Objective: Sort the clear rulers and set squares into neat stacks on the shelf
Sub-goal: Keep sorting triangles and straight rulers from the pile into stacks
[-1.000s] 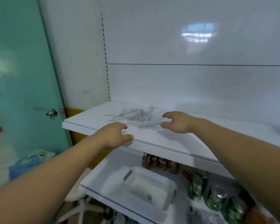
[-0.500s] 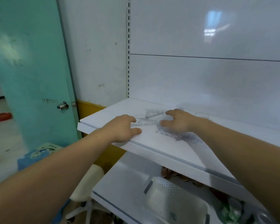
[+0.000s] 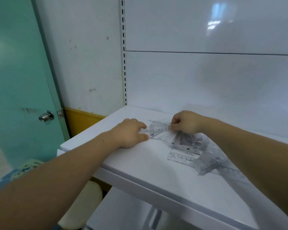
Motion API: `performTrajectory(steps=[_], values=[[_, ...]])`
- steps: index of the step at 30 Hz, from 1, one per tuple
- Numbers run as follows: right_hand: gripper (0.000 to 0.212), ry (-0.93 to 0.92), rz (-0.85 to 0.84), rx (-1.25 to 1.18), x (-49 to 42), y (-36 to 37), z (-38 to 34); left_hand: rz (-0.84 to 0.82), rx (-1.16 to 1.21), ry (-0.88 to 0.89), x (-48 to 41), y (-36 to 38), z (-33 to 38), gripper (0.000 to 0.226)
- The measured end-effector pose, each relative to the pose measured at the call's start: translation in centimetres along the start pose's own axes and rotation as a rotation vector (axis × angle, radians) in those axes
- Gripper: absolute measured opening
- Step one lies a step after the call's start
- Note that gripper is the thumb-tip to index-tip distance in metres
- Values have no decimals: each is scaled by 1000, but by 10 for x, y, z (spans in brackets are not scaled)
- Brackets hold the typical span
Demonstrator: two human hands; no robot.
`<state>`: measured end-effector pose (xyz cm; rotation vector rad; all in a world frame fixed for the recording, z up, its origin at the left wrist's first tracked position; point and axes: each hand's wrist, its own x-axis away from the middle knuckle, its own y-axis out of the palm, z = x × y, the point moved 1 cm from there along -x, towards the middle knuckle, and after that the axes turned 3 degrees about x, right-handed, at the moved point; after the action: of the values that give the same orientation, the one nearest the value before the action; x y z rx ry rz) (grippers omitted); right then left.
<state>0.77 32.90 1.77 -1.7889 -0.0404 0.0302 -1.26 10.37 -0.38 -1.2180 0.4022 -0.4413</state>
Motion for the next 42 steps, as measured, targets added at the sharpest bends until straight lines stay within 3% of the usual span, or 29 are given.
performTrajectory(steps=[7, 13, 19, 21, 28, 32, 37, 42], values=[[4, 98, 248, -98, 7, 1, -9, 93, 86, 33, -15, 11, -17, 46], [33, 317, 286, -163, 28, 11, -4, 10, 59, 104, -18, 4, -14, 30], [47, 440, 212, -62, 52, 12, 2, -56, -63, 285, -16, 9, 30, 74], [46, 448, 226, -73, 58, 10, 6, -89, -69, 334, -14, 17, 38, 76], [50, 439, 351, -221, 68, 15, 16, -10, 385, 306, -16, 21, 26, 53], [53, 380, 430, -192, 76, 15, 18, 155, 534, 299, -14, 17, 22, 38], [53, 300, 554, -184, 87, 13, 12, 126, 1228, 156, -13, 5, 18, 46], [54, 258, 668, -233, 94, 6, 3, 130, 1234, 160, -13, 1, 13, 48]])
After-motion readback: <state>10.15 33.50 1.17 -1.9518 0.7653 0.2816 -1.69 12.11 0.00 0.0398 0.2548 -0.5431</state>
